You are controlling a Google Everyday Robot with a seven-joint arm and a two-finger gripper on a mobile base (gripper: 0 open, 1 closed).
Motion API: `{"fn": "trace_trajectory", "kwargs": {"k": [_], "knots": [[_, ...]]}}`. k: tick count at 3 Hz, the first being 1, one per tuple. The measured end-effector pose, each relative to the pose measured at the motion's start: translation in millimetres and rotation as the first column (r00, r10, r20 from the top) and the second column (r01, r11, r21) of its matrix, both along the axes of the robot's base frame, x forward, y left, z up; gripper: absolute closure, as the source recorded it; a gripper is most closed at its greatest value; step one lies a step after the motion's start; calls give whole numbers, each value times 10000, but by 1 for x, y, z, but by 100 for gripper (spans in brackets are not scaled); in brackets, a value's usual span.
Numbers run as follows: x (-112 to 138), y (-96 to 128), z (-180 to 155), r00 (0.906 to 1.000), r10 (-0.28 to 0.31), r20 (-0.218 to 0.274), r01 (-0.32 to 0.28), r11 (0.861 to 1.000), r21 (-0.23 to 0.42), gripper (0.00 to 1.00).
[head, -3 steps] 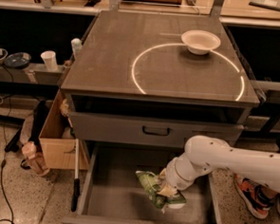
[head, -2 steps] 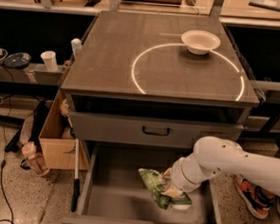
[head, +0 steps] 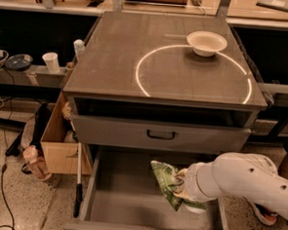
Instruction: Pick green jalapeno chip bag from middle drawer and place on counter
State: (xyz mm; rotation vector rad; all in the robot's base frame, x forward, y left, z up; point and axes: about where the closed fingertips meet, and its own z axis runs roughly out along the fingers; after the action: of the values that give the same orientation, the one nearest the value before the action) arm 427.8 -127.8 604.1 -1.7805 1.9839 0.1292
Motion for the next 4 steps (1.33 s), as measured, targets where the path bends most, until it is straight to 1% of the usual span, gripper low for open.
{"fn": "trace_trajectory", "kwargs": {"k": [1, 2, 3, 4], "knots": [[13, 3, 30, 9921, -368, 1197, 386, 9992, -131, 100], [22, 4, 64, 9730, -571, 2238, 615, 9980, -127, 100], [24, 4, 68, 9717, -592, 2285, 632, 9979, -102, 100], [31, 4, 82, 9666, -674, 2474, 698, 9976, -9, 100]]}}
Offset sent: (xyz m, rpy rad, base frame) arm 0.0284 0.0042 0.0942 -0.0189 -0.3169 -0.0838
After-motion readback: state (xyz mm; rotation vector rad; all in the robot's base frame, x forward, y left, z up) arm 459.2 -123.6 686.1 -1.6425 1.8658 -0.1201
